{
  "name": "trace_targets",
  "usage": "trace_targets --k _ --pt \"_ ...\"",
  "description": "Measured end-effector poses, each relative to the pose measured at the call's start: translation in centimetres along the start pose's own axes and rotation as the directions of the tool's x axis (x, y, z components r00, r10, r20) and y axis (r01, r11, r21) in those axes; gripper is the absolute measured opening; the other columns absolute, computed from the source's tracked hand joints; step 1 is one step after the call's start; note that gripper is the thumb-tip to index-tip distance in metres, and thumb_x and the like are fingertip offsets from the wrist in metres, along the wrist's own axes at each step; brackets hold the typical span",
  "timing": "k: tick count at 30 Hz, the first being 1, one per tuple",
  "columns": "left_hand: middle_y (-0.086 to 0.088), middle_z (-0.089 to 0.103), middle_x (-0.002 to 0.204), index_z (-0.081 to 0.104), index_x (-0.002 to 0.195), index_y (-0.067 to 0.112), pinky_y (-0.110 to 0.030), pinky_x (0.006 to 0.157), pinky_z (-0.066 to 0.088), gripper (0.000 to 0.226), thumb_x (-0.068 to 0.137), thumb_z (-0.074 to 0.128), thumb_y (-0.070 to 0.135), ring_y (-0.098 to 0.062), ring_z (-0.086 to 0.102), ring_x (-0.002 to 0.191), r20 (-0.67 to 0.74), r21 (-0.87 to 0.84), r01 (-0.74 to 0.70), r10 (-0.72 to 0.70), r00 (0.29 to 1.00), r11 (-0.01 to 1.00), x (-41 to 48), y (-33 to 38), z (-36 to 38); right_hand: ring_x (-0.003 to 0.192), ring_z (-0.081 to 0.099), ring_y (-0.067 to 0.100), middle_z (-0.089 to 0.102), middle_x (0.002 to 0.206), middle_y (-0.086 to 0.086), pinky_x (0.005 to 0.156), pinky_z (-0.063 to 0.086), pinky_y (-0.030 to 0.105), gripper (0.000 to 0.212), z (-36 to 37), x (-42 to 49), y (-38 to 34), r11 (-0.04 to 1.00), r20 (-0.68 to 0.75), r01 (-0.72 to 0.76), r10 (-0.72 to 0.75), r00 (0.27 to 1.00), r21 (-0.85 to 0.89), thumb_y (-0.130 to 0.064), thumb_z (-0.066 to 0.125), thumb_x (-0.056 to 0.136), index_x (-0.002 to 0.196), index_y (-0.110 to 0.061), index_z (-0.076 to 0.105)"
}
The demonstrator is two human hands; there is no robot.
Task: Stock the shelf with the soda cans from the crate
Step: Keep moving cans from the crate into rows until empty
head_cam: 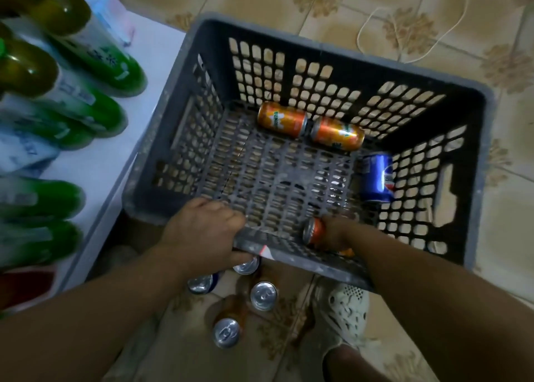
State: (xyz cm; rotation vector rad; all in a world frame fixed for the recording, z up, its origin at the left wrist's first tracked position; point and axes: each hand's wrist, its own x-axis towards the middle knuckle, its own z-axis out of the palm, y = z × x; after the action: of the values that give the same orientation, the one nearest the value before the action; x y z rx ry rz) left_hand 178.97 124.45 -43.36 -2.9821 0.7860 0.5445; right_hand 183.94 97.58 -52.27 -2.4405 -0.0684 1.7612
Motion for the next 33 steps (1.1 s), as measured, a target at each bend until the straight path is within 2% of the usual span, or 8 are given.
trace_targets --k 4,8,12,15,17,20,28,33 --pt "0.010 0.070 0.095 0.068 0.101 0.029 -0.033 0.081 0.043 0.062 0.069 0.049 0.079 -0.015 0.063 0.092 -0.018 0.003 0.011 -0.011 1.000 1.000 0.0 0.1 0.0 0.129 0.046 0.027 0.045 0.145 0.007 0.106 0.037 0.036 0.086 0.0 0.7 0.3 0.999 -0.070 0.036 -0.037 0.997 -0.016 -0.042 0.081 0.074 0.146 -0.024 0.036" --pt "0.006 0.068 0.073 0.069 0.076 0.023 -0.029 0.066 0.045 0.051 0.063 0.062 0.072 -0.018 0.064 0.069 -0.078 0.009 -0.054 0.055 0.995 0.999 -0.1 0.2 0.0 0.122 0.051 0.026 0.052 0.136 0.005 0.103 0.041 0.036 0.087 -0.4 -2.0 -0.5 0.972 -0.224 0.134 -0.088 0.971 0.196 -0.043 0.081 0.071 0.144 -0.025 0.036" --pt "0.006 0.065 0.106 0.062 0.105 0.027 -0.033 0.087 0.041 0.060 0.078 0.042 0.077 -0.018 0.060 0.102 0.176 -0.009 0.057 -0.054 0.983 0.998 0.1 0.7 -2.2 0.108 0.056 0.021 0.055 0.125 0.000 0.095 0.049 0.040 0.081 -2.5 -8.1 -3.9 0.879 -0.424 0.286 -0.108 0.899 0.382 -0.046 0.080 0.071 0.138 -0.025 0.039" --pt "0.002 0.060 0.119 0.056 0.121 0.029 -0.037 0.094 0.042 0.064 0.076 0.050 0.074 -0.019 0.054 0.111 0.315 -0.219 0.186 -0.111 0.943 0.958 -0.4 1.1 -4.6 0.105 0.055 0.018 0.053 0.119 -0.003 0.091 0.049 0.037 0.078 -4.2 -13.9 -6.5 0.772 -0.520 0.397 -0.102 0.848 0.496 -0.047 0.079 0.073 0.136 -0.026 0.038" --pt "0.004 0.057 0.124 0.056 0.125 0.029 -0.036 0.095 0.045 0.073 0.069 0.058 0.075 -0.016 0.053 0.112 0.304 -0.492 0.321 -0.186 0.934 0.809 -1.6 1.7 -7.0 0.108 0.055 0.019 0.052 0.119 -0.004 0.095 0.048 0.040 0.081 -5.0 -18.0 -7.9 0.691 -0.579 0.472 -0.095 0.810 0.547 -0.045 0.078 0.074 0.139 -0.029 0.033" --pt "0.007 0.054 0.130 0.051 0.133 0.023 -0.030 0.100 0.043 0.073 0.072 0.072 0.058 -0.011 0.052 0.118 0.270 -0.800 0.354 -0.235 0.934 0.485 -4.6 3.1 -11.9 0.110 0.054 0.020 0.049 0.120 -0.003 0.096 0.047 0.041 0.081 -5.7 -24.0 -9.8 0.544 -0.650 0.587 -0.096 0.754 0.600 -0.034 0.076 0.079 0.144 -0.031 0.028" --pt "-0.003 0.059 0.123 0.039 0.123 0.025 -0.037 0.097 0.047 0.055 0.081 0.075 0.023 -0.019 0.058 0.111 0.080 -0.978 0.146 -0.378 0.923 0.149 -14.5 3.5 -24.8 0.098 0.065 0.028 0.061 0.113 0.010 0.081 0.058 0.050 0.052 -5.0 -38.6 -16.3 0.212 -0.773 0.757 -0.015 0.635 0.618 -0.026 0.079 0.075 0.116 -0.018 0.049" --pt "-0.012 0.063 0.105 0.050 0.107 0.029 -0.060 0.087 0.049 0.024 0.092 0.061 0.012 -0.034 0.063 0.094 0.050 -0.963 -0.092 -0.502 0.863 -0.254 -22.9 4.0 -31.7 0.099 0.064 0.030 0.058 0.117 0.015 0.083 0.058 0.049 0.044 -3.4 -47.1 -20.4 0.037 -0.798 0.812 -0.160 0.581 0.583 -0.015 0.073 0.083 0.117 -0.016 0.045"
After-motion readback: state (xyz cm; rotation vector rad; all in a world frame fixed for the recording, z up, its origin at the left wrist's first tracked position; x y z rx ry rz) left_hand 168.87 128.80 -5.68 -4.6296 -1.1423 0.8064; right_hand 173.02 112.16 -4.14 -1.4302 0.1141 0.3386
